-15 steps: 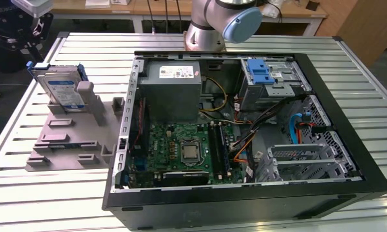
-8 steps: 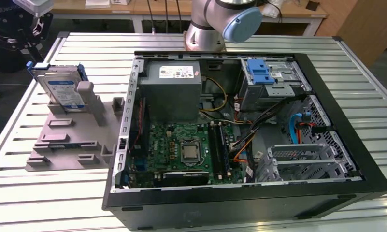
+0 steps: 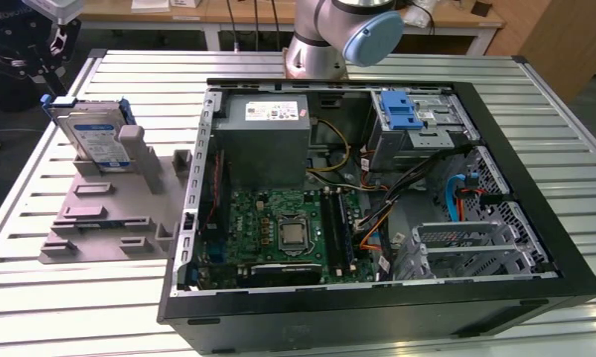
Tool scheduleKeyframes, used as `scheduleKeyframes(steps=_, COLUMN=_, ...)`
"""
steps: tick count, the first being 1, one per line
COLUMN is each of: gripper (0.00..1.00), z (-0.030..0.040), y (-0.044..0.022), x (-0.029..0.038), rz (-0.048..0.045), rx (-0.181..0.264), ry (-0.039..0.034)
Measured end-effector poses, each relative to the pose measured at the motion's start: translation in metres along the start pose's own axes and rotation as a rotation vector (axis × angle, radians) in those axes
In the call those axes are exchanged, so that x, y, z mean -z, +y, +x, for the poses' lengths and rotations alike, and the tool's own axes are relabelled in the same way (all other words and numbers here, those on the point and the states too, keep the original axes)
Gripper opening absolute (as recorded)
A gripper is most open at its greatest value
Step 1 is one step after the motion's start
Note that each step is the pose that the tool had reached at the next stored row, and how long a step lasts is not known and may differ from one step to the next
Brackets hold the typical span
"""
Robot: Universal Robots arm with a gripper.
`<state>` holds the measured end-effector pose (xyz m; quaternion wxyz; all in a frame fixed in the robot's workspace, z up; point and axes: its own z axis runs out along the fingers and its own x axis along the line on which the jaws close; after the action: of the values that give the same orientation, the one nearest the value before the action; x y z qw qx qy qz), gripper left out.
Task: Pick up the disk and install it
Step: 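Pick up the disk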
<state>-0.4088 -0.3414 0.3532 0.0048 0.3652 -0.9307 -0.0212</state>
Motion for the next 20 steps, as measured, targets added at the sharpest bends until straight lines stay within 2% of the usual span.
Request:
scheduleKeyframes(steps=15, gripper=0.11, z=0.0, y=0.0, x=0.0, rz=-0.0001, rx=0.01, ry=0.0004)
scheduleKeyframes(steps=20, gripper=0.11, z=0.0, y=0.0, x=-0.0001, rz=-0.0005, rx=0.074, ry=0.0031)
